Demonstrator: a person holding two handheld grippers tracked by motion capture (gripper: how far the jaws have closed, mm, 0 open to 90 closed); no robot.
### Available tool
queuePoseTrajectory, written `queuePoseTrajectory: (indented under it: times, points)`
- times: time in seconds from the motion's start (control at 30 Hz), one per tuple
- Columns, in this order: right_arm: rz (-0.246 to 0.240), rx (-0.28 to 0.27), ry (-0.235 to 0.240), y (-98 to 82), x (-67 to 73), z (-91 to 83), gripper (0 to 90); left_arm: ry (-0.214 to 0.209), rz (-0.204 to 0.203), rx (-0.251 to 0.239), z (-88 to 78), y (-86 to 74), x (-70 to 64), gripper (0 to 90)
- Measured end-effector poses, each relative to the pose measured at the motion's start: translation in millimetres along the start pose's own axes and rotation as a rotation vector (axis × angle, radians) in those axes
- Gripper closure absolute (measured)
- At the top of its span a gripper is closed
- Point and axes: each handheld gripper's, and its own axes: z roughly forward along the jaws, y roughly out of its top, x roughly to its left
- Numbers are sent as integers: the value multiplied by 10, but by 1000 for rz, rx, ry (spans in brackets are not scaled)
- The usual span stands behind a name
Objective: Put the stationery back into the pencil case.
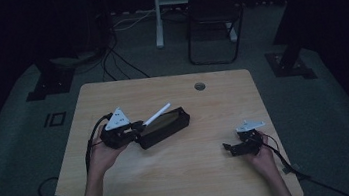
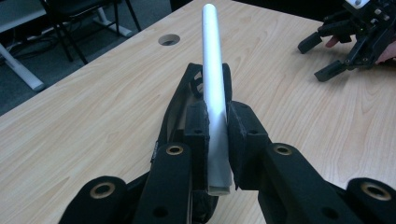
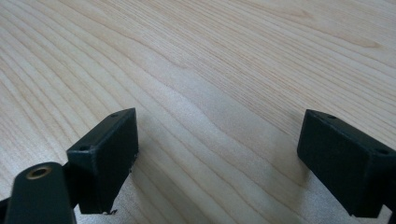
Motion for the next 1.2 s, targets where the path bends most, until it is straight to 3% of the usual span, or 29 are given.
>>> queuePoseTrajectory:
  times: [1.2]
  points:
    - [0, 1, 1, 0, 0, 0, 126, 0, -29, 6, 237, 1, 140, 791]
